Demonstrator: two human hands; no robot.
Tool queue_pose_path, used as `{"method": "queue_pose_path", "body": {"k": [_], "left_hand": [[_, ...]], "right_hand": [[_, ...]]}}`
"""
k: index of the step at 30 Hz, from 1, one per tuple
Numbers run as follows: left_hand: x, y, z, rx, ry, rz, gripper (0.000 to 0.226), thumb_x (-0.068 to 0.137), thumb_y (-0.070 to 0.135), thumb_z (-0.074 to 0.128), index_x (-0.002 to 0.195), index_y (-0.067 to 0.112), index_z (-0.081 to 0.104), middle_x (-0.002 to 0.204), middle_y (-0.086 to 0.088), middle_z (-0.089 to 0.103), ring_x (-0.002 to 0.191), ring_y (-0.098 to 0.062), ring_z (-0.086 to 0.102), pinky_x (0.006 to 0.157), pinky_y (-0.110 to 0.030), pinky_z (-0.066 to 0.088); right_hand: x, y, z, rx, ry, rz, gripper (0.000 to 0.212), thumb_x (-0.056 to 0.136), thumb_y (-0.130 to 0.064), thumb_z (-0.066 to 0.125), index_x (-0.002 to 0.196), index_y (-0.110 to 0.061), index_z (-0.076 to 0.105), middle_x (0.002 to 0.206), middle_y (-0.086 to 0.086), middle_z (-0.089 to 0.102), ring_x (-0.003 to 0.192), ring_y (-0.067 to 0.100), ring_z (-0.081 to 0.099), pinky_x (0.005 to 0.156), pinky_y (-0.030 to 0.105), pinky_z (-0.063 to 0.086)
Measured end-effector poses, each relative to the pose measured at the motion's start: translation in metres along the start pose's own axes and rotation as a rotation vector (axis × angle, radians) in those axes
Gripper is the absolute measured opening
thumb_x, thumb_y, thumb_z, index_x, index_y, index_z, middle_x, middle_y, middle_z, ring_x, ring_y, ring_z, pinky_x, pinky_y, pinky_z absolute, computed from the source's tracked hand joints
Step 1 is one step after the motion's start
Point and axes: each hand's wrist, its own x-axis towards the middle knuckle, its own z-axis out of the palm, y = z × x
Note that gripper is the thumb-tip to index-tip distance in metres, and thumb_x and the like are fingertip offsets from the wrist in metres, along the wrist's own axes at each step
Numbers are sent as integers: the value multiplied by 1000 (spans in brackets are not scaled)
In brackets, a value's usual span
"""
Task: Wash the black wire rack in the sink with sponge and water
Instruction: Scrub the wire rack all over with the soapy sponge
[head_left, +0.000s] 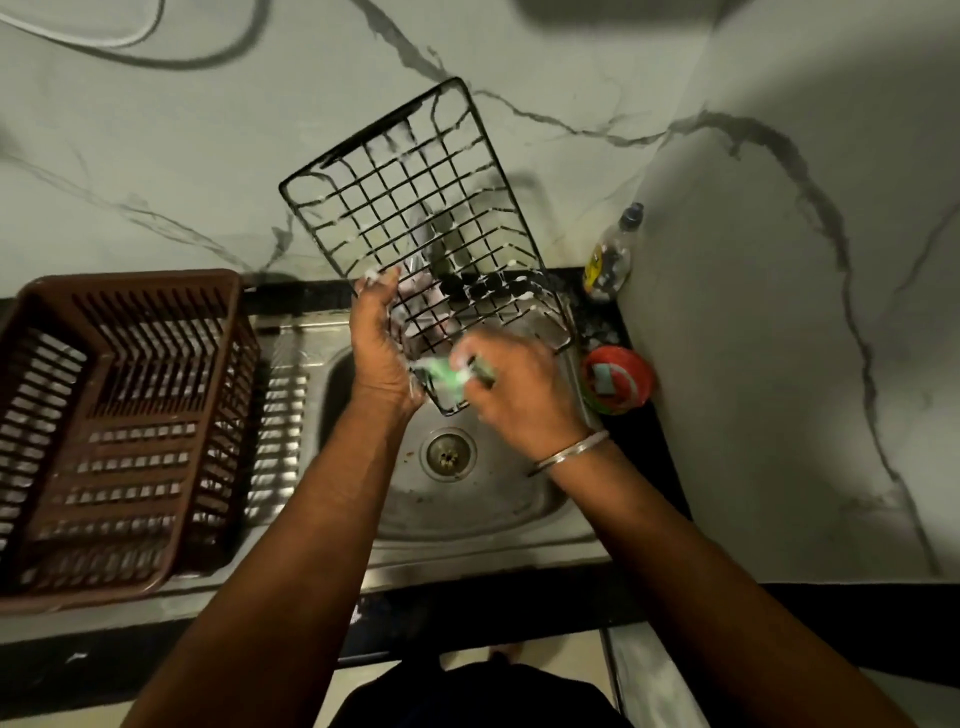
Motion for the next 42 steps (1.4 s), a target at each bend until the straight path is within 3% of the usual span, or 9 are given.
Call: {"method": "queue_pose_path", "body": {"k": [2,5,9,13,18,23,33,39,42], "left_hand": [[-1,2,1,-4,-5,-6,32,93,33,66,116,11,66,106,-15,76,92,-32,71,78,-43,59],[-1,1,2,-11,7,-33,44,88,35,68,122,9,64,107,-15,76,91,-33,72,77,-44,59],[1,2,3,76,40,-7,59,82,43,72,130,11,61,116,-17,75,103,-37,70,82,-49,58],[2,3,7,182,85,21,63,78,50,71,129,13,63,126,-16,75,117,-38,70,89,-50,56],[-2,7,13,209,56,8,84,79,48,70,144,-1,50,130,-21,72,106,-30,74,75,-40,62],[-7,9,13,256,77,28,68,88,40,63,142,0,51,126,-17,75,100,-23,77,71,-40,64],[-2,13,14,334,67,48,39,86,46,68,116,22,62,122,-12,77,123,-40,68,106,-68,49],[-2,15,11,348,95,33,108,62,68,83,148,12,51,143,-14,67,134,-37,61,107,-68,48],[-4,19,12,364,109,21,120,58,66,82,158,13,40,151,-13,59,139,-35,55,111,-68,43]], "right_hand": [[1,4,-3,-150,42,-63,30,79,4,77,100,-17,73,103,1,73,92,12,62,79,29,52],[-11,6,6,-277,-196,-215,25,82,-7,72,102,-21,77,103,-2,74,98,18,64,92,37,43],[-15,19,0,-319,-260,-275,23,87,-24,57,98,-24,77,107,-5,68,103,16,55,92,40,39],[-19,16,3,-360,-177,-295,21,84,-21,68,103,-19,77,108,-2,68,104,18,50,90,40,35],[-15,22,2,-374,-206,-269,30,89,-29,53,103,-25,79,102,-6,63,100,17,48,87,41,34],[-13,35,-11,-385,-132,-218,30,89,-31,52,98,-25,81,101,-5,64,97,22,56,89,48,45],[-27,45,-8,-338,7,-214,20,86,-19,67,101,-20,79,108,-2,67,102,22,58,88,45,45],[-36,46,-6,-335,55,-201,23,87,-19,61,102,-16,79,108,1,68,103,25,59,89,44,46],[-37,42,0,-357,-5,-214,27,88,-20,60,107,-15,78,111,1,68,105,25,59,91,43,44]]}}
